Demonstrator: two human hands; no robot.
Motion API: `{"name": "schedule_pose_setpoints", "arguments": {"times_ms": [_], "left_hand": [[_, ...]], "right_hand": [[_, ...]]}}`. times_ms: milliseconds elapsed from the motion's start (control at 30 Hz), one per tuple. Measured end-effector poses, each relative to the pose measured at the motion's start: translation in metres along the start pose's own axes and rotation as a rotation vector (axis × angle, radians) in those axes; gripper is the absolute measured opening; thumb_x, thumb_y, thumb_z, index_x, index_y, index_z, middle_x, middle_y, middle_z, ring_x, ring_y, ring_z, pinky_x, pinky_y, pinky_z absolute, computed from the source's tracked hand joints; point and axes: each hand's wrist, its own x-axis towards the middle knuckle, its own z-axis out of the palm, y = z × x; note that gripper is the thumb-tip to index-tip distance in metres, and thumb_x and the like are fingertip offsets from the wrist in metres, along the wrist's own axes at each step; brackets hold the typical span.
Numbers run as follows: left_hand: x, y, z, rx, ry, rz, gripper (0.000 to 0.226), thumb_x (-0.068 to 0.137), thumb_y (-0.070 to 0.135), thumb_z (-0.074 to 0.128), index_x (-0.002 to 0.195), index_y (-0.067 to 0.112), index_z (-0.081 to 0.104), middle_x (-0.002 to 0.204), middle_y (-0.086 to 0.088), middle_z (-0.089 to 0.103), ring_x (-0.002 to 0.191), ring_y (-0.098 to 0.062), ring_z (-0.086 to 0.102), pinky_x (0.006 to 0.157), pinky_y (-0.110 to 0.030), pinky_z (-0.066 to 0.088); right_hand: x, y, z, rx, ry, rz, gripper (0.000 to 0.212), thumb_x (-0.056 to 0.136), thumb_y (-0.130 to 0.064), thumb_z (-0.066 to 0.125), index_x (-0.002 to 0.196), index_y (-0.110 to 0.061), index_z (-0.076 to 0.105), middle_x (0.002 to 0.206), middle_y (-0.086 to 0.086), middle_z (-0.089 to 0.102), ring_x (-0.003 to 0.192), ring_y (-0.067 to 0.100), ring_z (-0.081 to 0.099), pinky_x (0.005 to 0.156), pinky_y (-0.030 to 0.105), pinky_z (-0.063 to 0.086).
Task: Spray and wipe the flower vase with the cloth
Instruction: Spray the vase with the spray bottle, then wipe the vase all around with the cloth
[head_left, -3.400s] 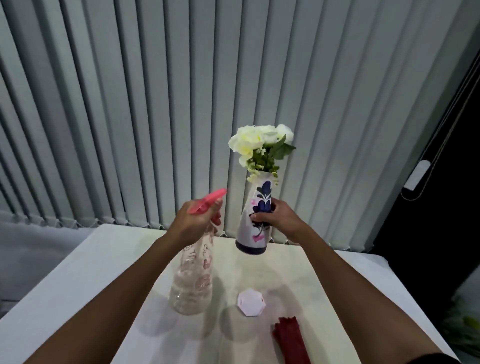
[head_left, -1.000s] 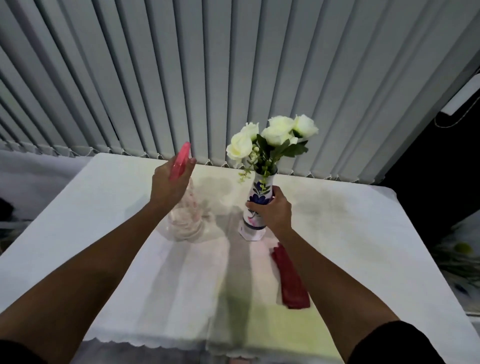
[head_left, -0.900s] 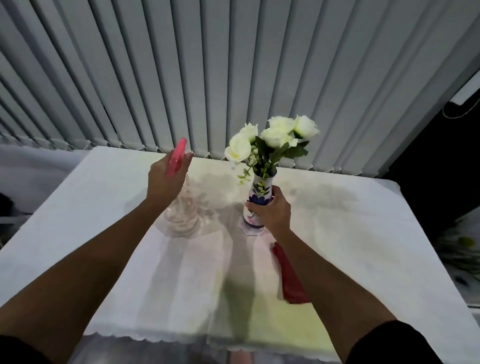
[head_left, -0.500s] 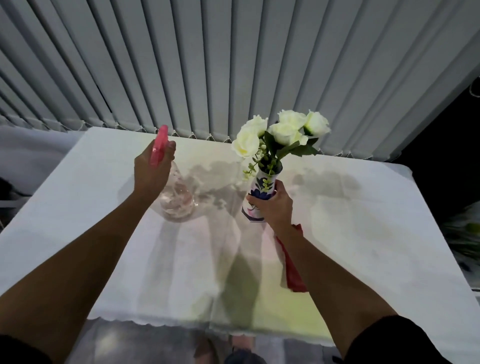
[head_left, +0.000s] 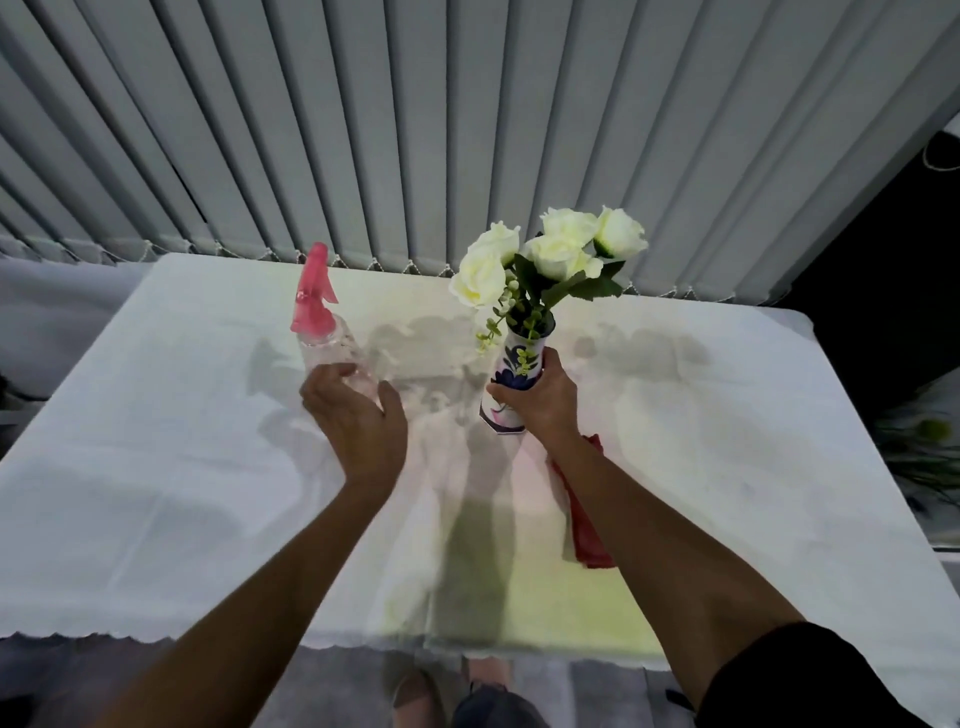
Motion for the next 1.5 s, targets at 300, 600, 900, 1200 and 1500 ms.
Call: {"name": "schedule_pose_setpoints", "arguments": {"times_ms": [300,600,900,1200,1500], "left_hand": [[-0.019,0.022,0.058,-0.055,-0.798,0.034,0.062,0.083,0.026,0.069,0.134,0.005,0.043,0.135,-0.013,0.051,0.125,-0.028,0.048,0.103,-0.041,0.040],[-0.001,0.032,0.098,-0.153,-0.884,-0.067,0.087,0.060,0.039,0.084,0.132,0.013,0.042,0.127,-0.009,0.059,0.116,-0.028,0.057,0.096,-0.039,0.046],[-0.006,0.026,0.104,-0.106,-0.886,0.055,0.072,0.064,0.031,0.086,0.117,0.010,0.043,0.106,-0.005,0.065,0.094,-0.024,0.060,0.078,-0.030,0.045],[0.010,0.051,0.094,-0.289,-0.875,-0.022,0.054,0.067,0.019,0.084,0.103,0.015,0.043,0.085,0.009,0.059,0.074,-0.001,0.060,0.066,-0.016,0.045],[0.083,0.136,0.042,-0.770,-0.925,-0.076,0.053,0.080,0.002,0.070,0.124,0.018,0.046,0.114,0.002,0.065,0.098,-0.003,0.065,0.088,-0.018,0.051]], "right_hand": [[-0.018,0.038,-0.015,-0.303,-0.069,0.112,0.077,0.078,-0.028,0.073,0.143,-0.010,0.034,0.141,0.012,0.046,0.132,0.028,0.044,0.108,0.042,0.038],[-0.064,0.095,-0.022,-0.690,0.034,0.097,0.065,0.088,-0.046,0.052,0.145,-0.021,0.034,0.149,0.015,0.034,0.136,0.036,0.032,0.106,0.051,0.031],[-0.081,0.121,-0.020,-0.921,0.102,0.035,0.067,0.089,-0.049,0.045,0.147,-0.017,0.035,0.142,0.020,0.046,0.118,0.039,0.052,0.087,0.052,0.045],[-0.074,0.102,-0.038,-0.460,0.126,0.022,0.053,0.097,-0.019,0.048,0.148,-0.024,0.036,0.131,0.014,0.052,0.112,0.031,0.055,0.088,0.040,0.051],[-0.018,-0.069,-0.097,0.416,0.378,-0.290,0.046,0.098,-0.004,0.043,0.135,-0.031,0.051,0.117,-0.006,0.062,0.091,-0.003,0.060,0.086,0.025,0.053]]}}
